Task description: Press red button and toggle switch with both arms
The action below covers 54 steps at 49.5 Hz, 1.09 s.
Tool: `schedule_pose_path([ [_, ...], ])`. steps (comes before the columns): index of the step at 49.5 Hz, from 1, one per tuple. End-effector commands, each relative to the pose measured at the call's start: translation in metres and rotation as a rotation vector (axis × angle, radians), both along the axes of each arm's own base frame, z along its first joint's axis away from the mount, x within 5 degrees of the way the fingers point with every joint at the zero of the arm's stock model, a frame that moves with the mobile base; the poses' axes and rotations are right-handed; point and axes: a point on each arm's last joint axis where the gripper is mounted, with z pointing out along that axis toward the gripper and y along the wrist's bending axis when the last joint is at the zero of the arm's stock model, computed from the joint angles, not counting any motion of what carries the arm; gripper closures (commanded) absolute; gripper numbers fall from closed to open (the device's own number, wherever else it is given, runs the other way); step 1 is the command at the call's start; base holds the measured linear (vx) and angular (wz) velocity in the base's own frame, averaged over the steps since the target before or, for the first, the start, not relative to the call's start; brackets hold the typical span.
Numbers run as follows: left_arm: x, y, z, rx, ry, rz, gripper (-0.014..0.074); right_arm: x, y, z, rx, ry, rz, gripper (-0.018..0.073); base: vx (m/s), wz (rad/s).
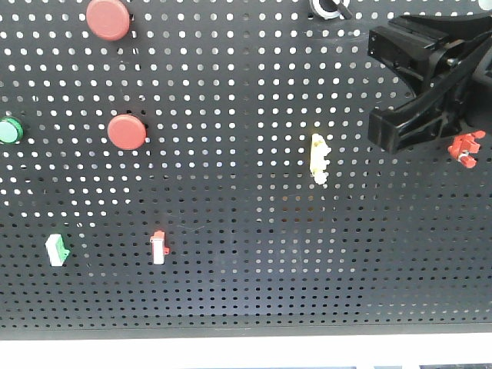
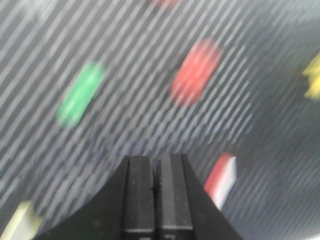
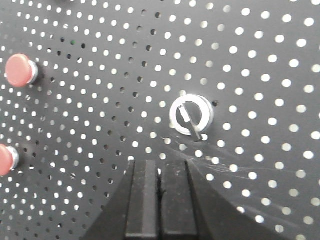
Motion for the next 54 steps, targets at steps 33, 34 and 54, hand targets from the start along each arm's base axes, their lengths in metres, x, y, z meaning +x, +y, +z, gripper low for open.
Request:
schedule_pose_path([
  [33, -0.043, 0.024, -0.127, -0.107, 0.198, 0.243, 0.0595, -0.01, -0.004, 0.018, 0.049, -0.104, 0.017, 0.0559, 0.0, 0.0],
  [34, -0.043, 0.024, -0.127, -0.106, 0.202, 0.243, 0.0595, -0.01, -0.004, 0.018, 0.049, -0.104, 0.017, 0.0559, 0.0, 0.0],
  [54, -0.043, 0.024, -0.129, -0.105, 0.22, 0.244, 0.0595, -0.01, -0.004, 0.019, 0.049, -0.105, 0.017, 0.0559, 0.0, 0.0],
])
